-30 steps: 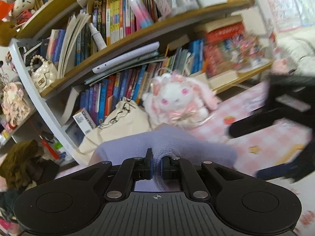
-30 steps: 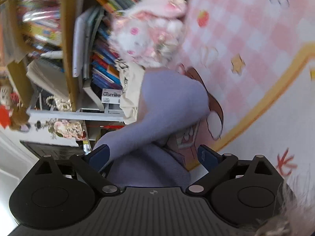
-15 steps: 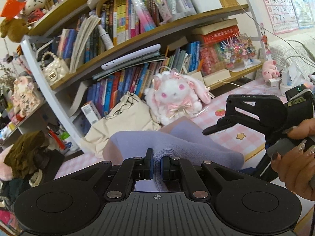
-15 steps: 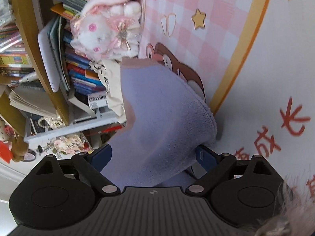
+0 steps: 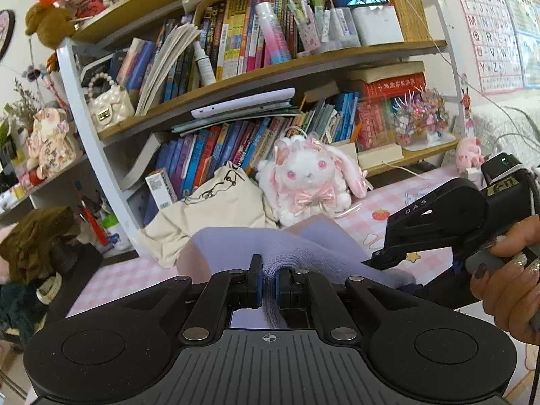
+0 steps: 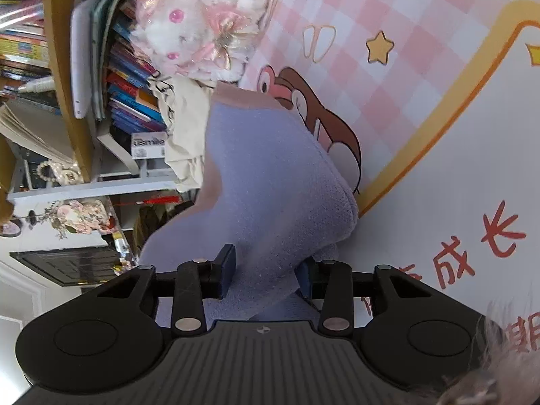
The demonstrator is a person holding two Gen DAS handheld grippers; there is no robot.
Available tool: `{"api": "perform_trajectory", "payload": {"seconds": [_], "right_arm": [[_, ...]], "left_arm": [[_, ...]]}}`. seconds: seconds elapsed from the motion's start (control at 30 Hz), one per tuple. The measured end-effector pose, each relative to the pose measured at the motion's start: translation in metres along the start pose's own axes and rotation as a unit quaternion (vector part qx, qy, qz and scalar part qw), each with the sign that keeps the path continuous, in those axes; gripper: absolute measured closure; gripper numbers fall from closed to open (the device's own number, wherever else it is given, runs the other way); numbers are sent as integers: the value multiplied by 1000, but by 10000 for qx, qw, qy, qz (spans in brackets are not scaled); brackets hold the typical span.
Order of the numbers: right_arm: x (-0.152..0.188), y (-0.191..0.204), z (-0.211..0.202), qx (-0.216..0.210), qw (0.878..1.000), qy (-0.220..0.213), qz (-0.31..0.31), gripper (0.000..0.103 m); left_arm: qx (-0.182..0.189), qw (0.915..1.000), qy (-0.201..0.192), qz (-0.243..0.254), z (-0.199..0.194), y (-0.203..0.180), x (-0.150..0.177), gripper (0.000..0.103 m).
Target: Fold clothes
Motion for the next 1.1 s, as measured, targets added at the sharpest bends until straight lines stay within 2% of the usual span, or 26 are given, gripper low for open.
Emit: {"api": "perform_trajectory", "payload": {"seconds": [0.07,0.13,0.2,0.27,0.33,0.4,0.47,0.57,0.67,0.7,0.77,0.8,0.87,0.9,0.97,1.03,1.1], "right_arm": [[0,-4,6,23,9999,57,139,45],[1,-8,12,46,9995,114,277,47],[-1,-11,17,32,9994,64,336,78],[-4,-9,17,-20,9996,-51,293,86],[-10,8,-2,-287,9987,-417,49,89],[-16,26,-23,-562,9951,-791,-202,90],[-18,63,-54,-964,9865,-1199,-564,90],[-4,139,-95,-1462,9606,-1691,-1652,90],[32,226,-118,-2017,9222,-1836,-2742,90],[48,243,-116,-2100,9116,-1831,-3022,90],[82,274,-110,-2244,8888,-1810,-3562,90],[98,289,-107,-2313,8762,-1797,-3827,90],[133,319,-101,-2445,8486,-1765,-4347,90],[150,334,-98,-2508,8336,-1747,-4601,90],[141,318,-43,-1967,8565,-1496,-4531,90],[130,299,12,-1393,8776,-1229,-4419,90],[119,271,64,-818,8964,-1016,-4237,90]], "left_arm": [[74,10000,-41,16,-2,0,1,97],[177,9998,-72,100,-3,-2,2,97],[267,9995,-78,115,-3,-1,5,97],[397,9991,-78,94,-3,0,9,97],[668,9977,-111,66,-5,1,10,97],[1011,9942,-310,175,-12,1,4,98],[1480,9866,-677,137,-24,3,-12,98],[2167,9652,-1436,-277,-48,19,-47,98],[2715,9283,-2295,-1090,-77,66,-81,98],[2856,9146,-2510,-1378,-85,85,-86,98],[3113,8863,-2842,-1919,-97,124,-87,98],[3179,8761,-2935,-2127,-101,141,-82,98],[3161,8667,-2983,-2447,-104,169,-68,98],[3087,8689,-2904,-2555,-100,180,-58,98],[2849,8870,-2454,-2682,-80,192,-26,98],[2694,9066,-1712,-2759,-47,190,20,98],[2508,9227,-935,-2775,-13,183,69,98]]}}
Point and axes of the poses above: each gripper's, at about its wrist camera, not at the fingertips, and z roughly the way its jaws point, y to its left, x to its underside, the point moved 10 cm from there along z, roughly the way its jaws point, and after that the axes turned 13 degrees about z, right-handed, at the moved point
